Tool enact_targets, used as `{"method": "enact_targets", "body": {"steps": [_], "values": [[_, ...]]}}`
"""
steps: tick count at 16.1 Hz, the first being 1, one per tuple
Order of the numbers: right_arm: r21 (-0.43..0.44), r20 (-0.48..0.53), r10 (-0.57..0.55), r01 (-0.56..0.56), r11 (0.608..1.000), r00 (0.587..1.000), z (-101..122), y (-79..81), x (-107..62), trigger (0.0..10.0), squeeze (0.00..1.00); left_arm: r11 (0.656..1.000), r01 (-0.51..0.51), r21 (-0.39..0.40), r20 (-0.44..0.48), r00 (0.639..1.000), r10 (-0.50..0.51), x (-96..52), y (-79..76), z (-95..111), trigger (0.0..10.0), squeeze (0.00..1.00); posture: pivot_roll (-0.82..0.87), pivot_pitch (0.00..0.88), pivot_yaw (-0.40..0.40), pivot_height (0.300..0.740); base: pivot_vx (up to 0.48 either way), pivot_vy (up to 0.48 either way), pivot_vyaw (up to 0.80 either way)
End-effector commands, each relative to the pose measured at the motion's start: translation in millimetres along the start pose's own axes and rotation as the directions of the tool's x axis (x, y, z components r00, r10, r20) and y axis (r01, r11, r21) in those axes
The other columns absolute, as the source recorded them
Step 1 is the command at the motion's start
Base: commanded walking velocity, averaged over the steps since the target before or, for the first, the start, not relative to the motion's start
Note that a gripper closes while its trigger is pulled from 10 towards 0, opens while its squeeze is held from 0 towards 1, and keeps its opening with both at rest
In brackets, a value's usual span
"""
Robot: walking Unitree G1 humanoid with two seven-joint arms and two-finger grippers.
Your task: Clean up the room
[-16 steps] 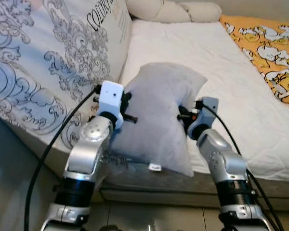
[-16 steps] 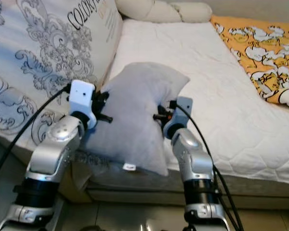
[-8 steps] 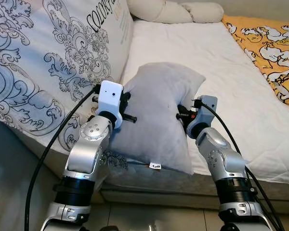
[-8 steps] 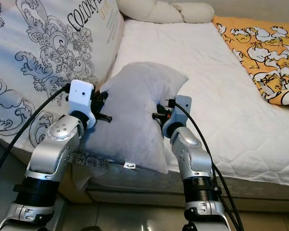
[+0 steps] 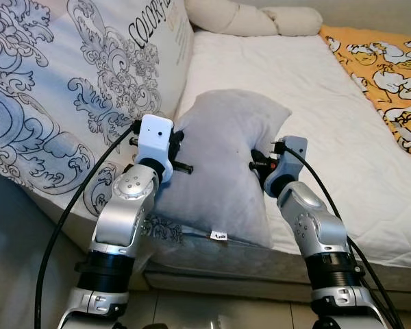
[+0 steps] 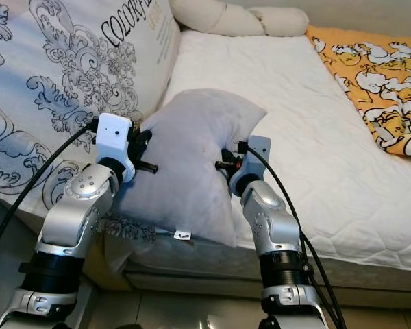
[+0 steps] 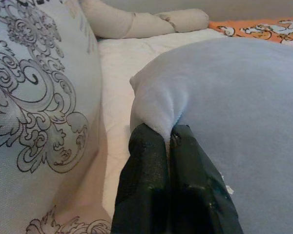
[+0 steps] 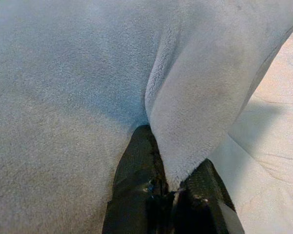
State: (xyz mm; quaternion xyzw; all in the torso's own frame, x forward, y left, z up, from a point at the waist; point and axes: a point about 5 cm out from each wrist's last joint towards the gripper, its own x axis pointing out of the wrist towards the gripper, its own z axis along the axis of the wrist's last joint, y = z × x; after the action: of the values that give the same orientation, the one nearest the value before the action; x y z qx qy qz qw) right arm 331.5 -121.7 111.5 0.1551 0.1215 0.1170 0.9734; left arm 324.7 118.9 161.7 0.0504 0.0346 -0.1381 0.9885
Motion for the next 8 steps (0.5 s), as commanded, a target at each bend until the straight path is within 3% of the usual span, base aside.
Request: {"method": "enact_targets", "body": {"steps": [1,8], "values": [[-0.015,0.045,0.015,-0.014,1.0,0.999,11.8,2.4,2.7,10.0,0.0,1.0,0.001,0.002,0.049,0.999,-0.001,2.5,-0.2,11.5,10.0,0.0,0.05,0.0,-0.015,0.74,0.364,0.0,0.0],[-0.018,0.038,0.021,-0.02,1.0,0.999,9.7,3.7,2.7,10.0,0.0,1.0,-0.001,-0.004,0.047,0.999,0.002,1.0,-0.4,10.4,10.0,0.0,0.06,0.0,-0.019,0.74,0.389,0.0,0.0]]}}
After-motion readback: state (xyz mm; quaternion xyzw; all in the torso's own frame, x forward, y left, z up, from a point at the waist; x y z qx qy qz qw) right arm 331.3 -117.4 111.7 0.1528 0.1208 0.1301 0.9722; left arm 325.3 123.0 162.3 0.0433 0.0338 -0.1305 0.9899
